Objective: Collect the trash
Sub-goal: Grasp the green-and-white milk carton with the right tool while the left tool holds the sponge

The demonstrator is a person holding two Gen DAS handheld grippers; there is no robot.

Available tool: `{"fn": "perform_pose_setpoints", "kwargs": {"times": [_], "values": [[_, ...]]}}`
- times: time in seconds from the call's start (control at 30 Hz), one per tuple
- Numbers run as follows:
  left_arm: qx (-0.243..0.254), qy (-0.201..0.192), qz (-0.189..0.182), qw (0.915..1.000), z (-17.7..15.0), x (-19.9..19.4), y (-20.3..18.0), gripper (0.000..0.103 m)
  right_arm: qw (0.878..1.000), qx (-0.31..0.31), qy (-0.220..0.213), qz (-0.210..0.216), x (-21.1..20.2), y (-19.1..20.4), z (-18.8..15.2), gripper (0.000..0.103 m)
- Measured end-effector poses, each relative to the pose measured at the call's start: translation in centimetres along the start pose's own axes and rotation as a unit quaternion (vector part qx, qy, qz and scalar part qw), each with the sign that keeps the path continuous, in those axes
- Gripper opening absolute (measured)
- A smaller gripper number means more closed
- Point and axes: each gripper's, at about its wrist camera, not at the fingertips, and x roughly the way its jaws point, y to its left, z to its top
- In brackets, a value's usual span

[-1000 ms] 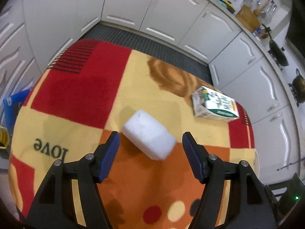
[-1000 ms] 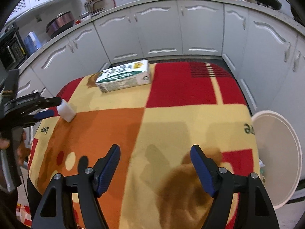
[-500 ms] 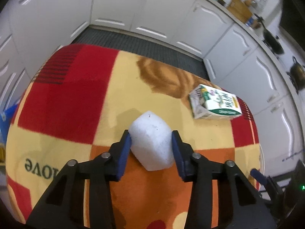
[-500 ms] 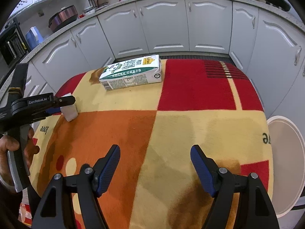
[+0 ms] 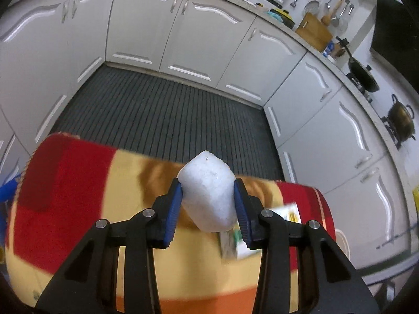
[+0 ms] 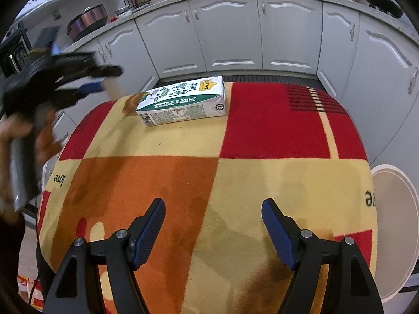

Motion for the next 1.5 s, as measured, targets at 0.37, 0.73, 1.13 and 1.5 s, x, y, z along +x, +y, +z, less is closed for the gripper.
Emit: {"fn": "perform_pose_setpoints", "kwargs": {"times": [0.37,0.73,1.13,1.5], "values": [[0.022,0.115,-0.049,0.992,-2.7,3.9,-1.3,0.037,1.0,0.022,0.003,-0.002,0.2,-2.0,0.6,0.074],[0.049,0.123,-0.086,0.9874,-7.7,-1.5,-0.8,0.037,0.997,0.077,-0.018,0.026,-0.4,-3.0,2.9,0.074],[0.065,0.078,0.003,0.9948,-9.9,-5.0,2.7,0.037,0.996,0.082,0.001,0.031,6.4,1.7,9.0,0.077],[0.095,0.052,0.012,0.9941,-11.2,-5.2,0.2,0.037,0.997,0.071,-0.006,0.041,4.5,0.8,6.6,0.06]]}}
